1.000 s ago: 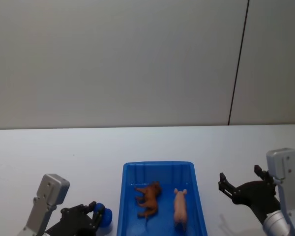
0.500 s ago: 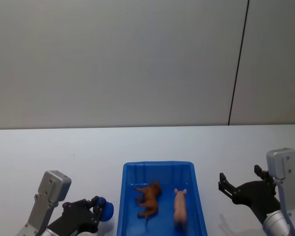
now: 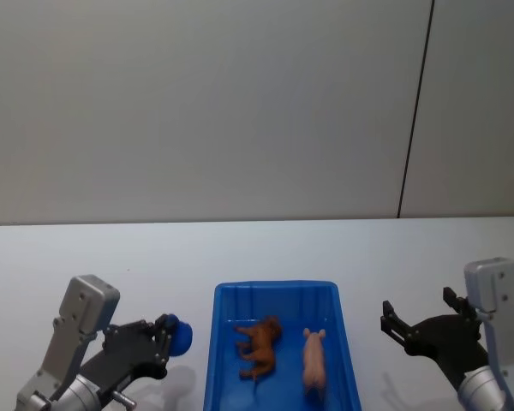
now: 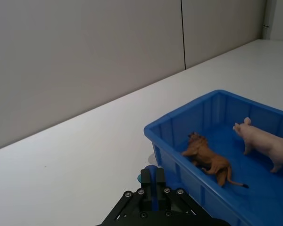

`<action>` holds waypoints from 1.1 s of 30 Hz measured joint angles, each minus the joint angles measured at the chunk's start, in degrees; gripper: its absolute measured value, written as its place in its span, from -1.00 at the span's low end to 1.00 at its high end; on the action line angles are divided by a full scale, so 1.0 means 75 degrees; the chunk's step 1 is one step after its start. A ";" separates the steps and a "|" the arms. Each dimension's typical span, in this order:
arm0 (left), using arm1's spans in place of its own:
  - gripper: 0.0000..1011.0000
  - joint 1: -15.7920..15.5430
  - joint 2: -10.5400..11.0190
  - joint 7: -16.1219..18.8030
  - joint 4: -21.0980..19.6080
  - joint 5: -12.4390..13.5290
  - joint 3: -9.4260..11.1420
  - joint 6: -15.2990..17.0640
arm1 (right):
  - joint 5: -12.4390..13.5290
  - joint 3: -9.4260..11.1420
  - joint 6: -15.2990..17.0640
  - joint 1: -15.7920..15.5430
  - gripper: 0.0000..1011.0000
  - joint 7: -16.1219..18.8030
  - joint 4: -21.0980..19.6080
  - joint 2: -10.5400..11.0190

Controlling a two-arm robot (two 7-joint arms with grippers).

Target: Pick up the two dolls from the table and place them into the box.

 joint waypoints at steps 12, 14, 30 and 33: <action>-0.93 -0.0312 -0.0141 -0.0551 -0.0083 0.0107 -0.0014 -0.0285 | 0.0000 0.0000 0.0000 0.0001 0.98 0.0000 0.0000 0.0000; -0.93 -0.0396 -0.0201 -0.0737 -0.0055 0.0111 0.0008 -0.0338 | 0.0000 0.0000 0.0000 0.0001 0.98 0.0000 0.0000 0.0000; -0.07 -0.0916 -0.0631 -0.1884 0.0229 0.0102 0.0215 -0.0554 | 0.0000 0.0000 0.0001 0.0001 0.98 0.0000 0.0000 0.0000; 0.08 -0.0957 -0.0668 -0.1971 0.0252 0.0095 0.0231 -0.0567 | 0.0000 0.0000 0.0001 0.0000 0.98 0.0000 0.0000 0.0000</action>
